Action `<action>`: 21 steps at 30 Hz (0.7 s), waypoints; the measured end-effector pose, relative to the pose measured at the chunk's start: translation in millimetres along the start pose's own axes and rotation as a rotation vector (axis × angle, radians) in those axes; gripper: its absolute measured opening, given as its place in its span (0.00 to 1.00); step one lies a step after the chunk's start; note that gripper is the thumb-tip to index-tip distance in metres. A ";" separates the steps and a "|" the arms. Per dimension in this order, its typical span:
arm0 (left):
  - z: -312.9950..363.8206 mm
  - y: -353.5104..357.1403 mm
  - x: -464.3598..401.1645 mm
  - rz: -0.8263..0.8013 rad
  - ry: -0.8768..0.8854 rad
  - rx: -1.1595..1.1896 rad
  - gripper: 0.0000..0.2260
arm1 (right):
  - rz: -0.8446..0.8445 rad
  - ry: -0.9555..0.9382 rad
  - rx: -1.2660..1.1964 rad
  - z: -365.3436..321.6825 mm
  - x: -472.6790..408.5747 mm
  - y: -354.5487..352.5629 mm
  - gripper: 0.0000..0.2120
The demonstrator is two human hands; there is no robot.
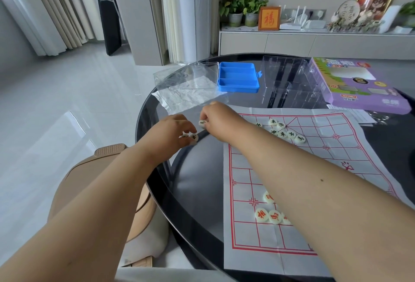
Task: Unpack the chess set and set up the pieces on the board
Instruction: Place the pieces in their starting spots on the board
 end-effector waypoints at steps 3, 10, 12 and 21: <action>5.2 -1.4 0.1 -0.017 0.005 -0.005 0.09 | 0.086 0.003 -0.070 7.8 7.5 -11.0 0.10; 10.5 2.0 -4.3 -0.053 -0.098 -0.084 0.11 | 0.207 0.079 -0.162 41.9 48.0 -29.7 0.09; 11.9 2.0 -6.3 -0.050 -0.122 -0.090 0.12 | 0.232 0.128 -0.167 59.0 64.6 -34.6 0.10; 47.2 -3.6 -10.3 0.027 -0.137 0.019 0.11 | 0.225 0.292 -0.151 119.5 136.5 -49.6 0.12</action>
Point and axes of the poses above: each hand's wrist, its own x-axis away from the middle knuckle, its own y-axis out of the palm, z = x × y, the point moved 3 cm from there along -x, towards the middle knuckle, and after that the axes turned 13 degrees about -y, right-handed, at the moved point
